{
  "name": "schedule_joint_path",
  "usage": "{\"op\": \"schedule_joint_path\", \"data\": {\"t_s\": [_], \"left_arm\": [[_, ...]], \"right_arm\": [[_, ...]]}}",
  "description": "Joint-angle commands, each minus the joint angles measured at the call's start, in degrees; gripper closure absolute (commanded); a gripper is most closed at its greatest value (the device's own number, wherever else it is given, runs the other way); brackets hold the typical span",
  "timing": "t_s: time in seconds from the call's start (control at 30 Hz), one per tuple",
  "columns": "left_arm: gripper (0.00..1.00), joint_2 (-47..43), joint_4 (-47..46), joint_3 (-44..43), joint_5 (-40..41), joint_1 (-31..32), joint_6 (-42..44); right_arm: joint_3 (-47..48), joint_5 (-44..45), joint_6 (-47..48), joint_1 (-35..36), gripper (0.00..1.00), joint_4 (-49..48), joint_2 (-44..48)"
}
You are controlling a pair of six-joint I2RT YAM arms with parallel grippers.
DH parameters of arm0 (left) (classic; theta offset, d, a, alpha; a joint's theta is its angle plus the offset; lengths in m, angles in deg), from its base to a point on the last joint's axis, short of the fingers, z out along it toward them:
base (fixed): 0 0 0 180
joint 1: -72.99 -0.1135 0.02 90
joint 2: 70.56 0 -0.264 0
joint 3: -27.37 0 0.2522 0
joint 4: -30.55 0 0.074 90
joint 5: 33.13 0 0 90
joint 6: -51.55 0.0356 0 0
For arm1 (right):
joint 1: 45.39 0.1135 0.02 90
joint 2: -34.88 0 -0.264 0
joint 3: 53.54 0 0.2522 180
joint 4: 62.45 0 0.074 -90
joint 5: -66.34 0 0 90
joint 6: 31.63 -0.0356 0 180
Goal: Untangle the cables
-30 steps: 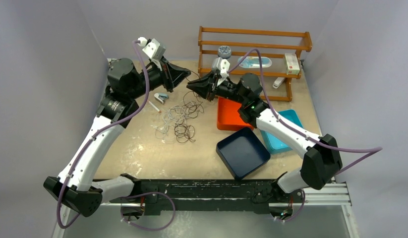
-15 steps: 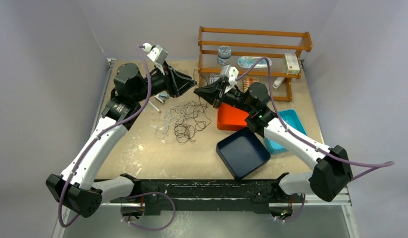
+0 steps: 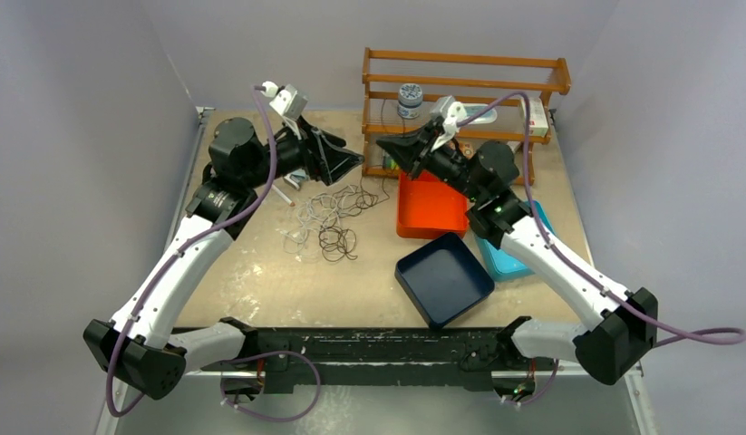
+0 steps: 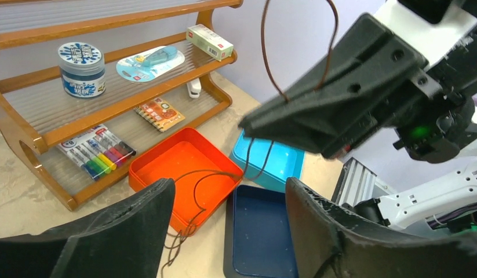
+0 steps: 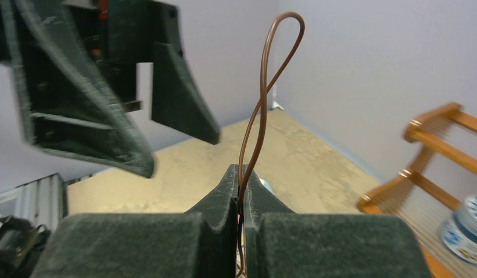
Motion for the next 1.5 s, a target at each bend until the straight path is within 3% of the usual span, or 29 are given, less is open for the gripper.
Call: {"op": "schedule_joint_path", "data": {"t_s": [0.0, 0.6, 1.1, 1.47], "left_arm": [[0.27, -1.5, -1.4, 0.0, -1.8, 0.0, 1.1], [0.24, 2.7, 3.1, 1.7, 4.2, -0.1, 5.3], [0.24, 7.3, 9.2, 1.6, 26.3, -0.1, 5.2], [0.26, 10.3, 9.6, 1.3, 31.7, -0.1, 4.1]], "right_arm": [[3.3, 3.4, -1.5, -4.7, 1.00, 3.1, 2.6], [3.6, 17.8, 5.9, -12.2, 1.00, 22.9, 16.1], [0.8, 21.4, 2.2, -12.5, 1.00, 31.3, 19.0], [-0.6, 22.2, -0.7, -12.6, 1.00, 35.5, 17.7]]}}
